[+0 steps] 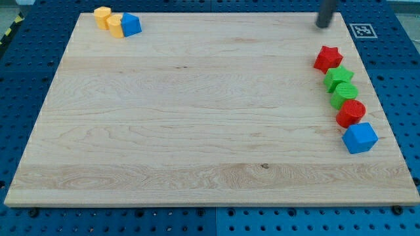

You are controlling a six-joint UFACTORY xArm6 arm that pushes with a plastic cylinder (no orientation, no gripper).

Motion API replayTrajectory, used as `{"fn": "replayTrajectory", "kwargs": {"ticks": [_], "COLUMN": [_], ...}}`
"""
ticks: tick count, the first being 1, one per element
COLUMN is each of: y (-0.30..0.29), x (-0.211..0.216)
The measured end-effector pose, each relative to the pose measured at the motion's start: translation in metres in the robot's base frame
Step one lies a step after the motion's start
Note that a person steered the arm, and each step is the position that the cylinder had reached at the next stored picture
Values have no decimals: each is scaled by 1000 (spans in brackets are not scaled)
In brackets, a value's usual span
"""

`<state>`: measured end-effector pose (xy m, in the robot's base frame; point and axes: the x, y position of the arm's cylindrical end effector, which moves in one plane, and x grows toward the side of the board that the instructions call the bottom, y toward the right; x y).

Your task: Move your arm to the right side of blue cube

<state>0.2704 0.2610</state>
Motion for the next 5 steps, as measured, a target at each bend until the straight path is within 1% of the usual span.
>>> {"fn": "replayTrajectory", "kwargs": {"ticks": [1,2,3,4,5], "y": [29,45,45,44,44], "x": [86,170,248,296,300]}}
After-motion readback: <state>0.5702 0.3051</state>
